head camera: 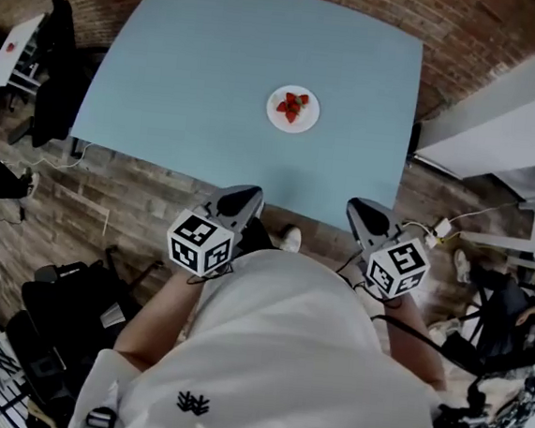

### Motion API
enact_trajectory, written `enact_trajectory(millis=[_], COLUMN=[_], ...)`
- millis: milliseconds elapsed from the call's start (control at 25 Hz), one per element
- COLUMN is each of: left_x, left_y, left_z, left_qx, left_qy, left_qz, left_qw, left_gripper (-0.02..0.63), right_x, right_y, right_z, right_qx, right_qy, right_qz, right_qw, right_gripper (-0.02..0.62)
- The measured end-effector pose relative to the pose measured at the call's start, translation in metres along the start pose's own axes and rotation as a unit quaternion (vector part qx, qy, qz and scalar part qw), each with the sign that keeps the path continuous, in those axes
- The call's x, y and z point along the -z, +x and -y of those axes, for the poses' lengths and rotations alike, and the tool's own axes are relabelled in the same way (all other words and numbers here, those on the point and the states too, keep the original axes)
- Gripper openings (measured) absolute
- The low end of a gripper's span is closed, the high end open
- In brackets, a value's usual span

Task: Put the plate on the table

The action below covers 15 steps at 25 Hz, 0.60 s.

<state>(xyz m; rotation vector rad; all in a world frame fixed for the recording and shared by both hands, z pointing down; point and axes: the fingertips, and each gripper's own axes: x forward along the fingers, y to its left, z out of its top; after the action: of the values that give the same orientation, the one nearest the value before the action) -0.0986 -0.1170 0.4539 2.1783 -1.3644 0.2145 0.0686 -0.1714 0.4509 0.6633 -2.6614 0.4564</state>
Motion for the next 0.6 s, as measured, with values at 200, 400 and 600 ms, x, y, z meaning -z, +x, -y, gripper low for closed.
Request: enact_trajectory(millis=[200,400,600], left_x=[0.000,0.000,0.004], left_y=[-0.001,0.005,0.008], left_z=[0.038,0.058,0.068], left_qx=[0.041,0.063,0.066], left_qy=[0.029,0.039,0.042], left_qz=[-0.004,-0.011,-0.024], left_qw=[0.9987,0.9972,0.9967], left_gripper=[0.000,0.000,0.000], right_x=[0.003,0.010,0.016], right_y=[-0.013,-0.022,-0.031], right_z=[-0.010,-0.012,-0.018], right_qx=[-0.004,-0.005,-0.006], right_qy=[-0.027,-0.026,-0.033], right_qz=[-0.001,-0.004,-0.004], right_qw=[1.000,1.000,0.999], right_gripper=[0.028,0.028,0.028])
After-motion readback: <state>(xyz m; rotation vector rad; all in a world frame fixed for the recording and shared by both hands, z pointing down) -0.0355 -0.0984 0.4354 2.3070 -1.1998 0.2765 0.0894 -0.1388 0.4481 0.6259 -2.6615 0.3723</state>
